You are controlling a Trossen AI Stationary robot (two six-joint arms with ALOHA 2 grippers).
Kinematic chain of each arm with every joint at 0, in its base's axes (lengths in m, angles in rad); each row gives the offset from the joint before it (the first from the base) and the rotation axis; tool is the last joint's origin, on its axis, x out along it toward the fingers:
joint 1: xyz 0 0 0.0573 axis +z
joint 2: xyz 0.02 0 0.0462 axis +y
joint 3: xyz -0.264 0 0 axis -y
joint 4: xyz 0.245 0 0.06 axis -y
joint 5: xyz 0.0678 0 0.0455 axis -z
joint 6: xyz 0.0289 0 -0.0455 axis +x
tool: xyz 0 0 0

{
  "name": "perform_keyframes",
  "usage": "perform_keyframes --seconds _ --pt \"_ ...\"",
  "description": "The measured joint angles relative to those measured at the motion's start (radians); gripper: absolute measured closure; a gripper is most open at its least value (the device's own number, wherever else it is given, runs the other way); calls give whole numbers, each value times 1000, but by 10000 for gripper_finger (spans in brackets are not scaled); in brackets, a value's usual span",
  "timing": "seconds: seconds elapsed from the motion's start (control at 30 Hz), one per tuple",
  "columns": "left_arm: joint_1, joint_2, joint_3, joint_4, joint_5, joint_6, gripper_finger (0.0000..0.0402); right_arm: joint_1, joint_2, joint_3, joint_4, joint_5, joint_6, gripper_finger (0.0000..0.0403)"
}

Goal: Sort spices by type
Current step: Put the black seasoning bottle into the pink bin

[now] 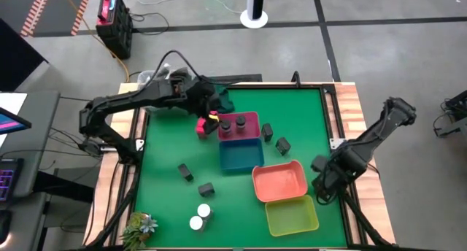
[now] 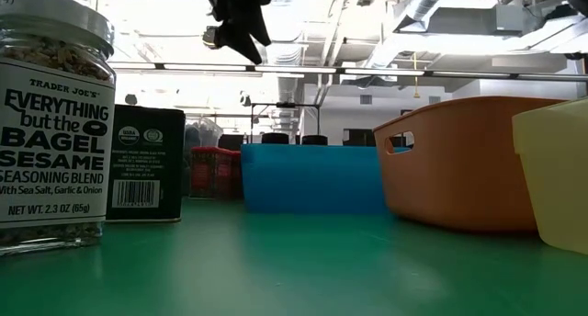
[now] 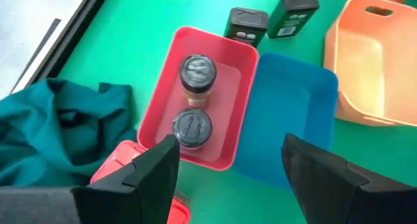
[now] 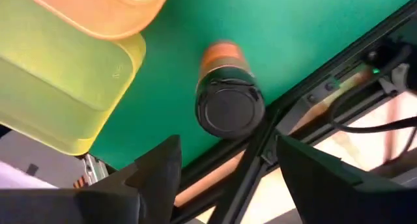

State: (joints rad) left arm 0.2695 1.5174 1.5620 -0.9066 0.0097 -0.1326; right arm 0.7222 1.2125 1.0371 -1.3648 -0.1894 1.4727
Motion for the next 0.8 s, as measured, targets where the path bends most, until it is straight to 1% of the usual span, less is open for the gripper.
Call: perform_keyframes --seconds 0.13,0.23,0.33,0.43,0.67,0.8 --pt "-1 1 0 0 -2 0 146 28 -6 -57 102 0 50 105" --pt "-1 1 0 0 -17 0 146 44 -2 -97 119 8 74 96" --pt "0 1 0 -1 -20 -5 146 45 -2 -134 93 8 93 92" --pt "-1 1 0 -3 -20 -7 146 50 -1 -138 109 26 91 91" --pt "1 1 0 -2 -34 5 146 50 -3 -137 170 27 93 91" --pt "2 1 0 -1 -37 13 146 51 -3 -127 133 49 121 91"
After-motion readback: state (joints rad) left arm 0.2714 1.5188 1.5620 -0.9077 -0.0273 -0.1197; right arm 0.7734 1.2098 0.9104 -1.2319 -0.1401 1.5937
